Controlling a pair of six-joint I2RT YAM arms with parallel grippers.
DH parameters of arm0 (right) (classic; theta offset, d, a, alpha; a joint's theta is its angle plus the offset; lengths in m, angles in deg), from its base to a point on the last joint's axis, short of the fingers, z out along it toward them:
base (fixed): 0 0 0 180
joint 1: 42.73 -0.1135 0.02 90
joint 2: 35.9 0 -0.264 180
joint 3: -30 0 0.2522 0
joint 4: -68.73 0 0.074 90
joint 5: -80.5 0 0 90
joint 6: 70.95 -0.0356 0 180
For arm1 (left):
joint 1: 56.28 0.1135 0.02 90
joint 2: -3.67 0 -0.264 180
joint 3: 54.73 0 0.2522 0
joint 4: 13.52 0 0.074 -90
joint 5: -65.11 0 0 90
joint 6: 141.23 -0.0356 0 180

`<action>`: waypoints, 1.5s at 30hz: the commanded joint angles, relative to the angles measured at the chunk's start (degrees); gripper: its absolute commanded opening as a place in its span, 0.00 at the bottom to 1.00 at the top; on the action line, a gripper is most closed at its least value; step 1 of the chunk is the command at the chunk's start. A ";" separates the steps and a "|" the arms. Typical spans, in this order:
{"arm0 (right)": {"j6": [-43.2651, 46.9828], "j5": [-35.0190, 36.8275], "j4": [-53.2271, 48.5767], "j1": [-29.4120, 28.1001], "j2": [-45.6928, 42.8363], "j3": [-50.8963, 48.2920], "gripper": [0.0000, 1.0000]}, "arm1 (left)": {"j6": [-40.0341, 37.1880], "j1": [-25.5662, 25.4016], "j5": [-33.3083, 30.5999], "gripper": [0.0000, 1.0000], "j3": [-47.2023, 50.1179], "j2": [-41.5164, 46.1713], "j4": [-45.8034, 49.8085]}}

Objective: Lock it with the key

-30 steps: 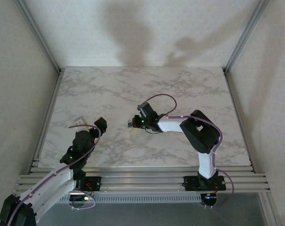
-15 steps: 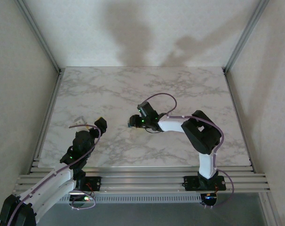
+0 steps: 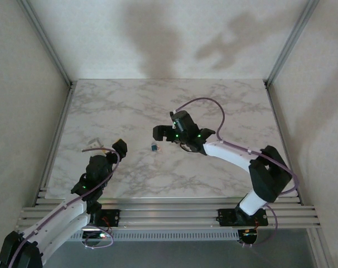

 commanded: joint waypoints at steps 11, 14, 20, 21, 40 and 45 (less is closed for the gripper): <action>9.24 18.64 -17.49 0.39 -4.84 3.01 0.99 | -4.66 -0.66 5.92 1.00 -0.67 1.81 -2.17; 9.43 18.37 -18.77 0.39 -4.88 3.37 0.99 | -1.20 -0.53 2.53 1.00 1.29 3.60 -4.01; 11.94 12.95 -17.42 0.80 -5.44 2.44 0.99 | 0.41 -0.47 1.61 1.00 4.32 5.64 -7.47; 12.16 12.60 -17.53 1.00 -5.16 2.58 0.99 | -0.48 -0.45 2.19 0.99 3.56 5.37 -6.41; 12.47 10.29 -22.74 5.18 6.75 8.35 0.99 | -2.25 -0.91 -4.76 1.00 -1.69 -1.86 0.03; 12.92 9.39 -23.03 5.68 9.58 9.22 0.99 | -1.96 -0.90 -5.11 1.00 -1.82 -2.21 0.66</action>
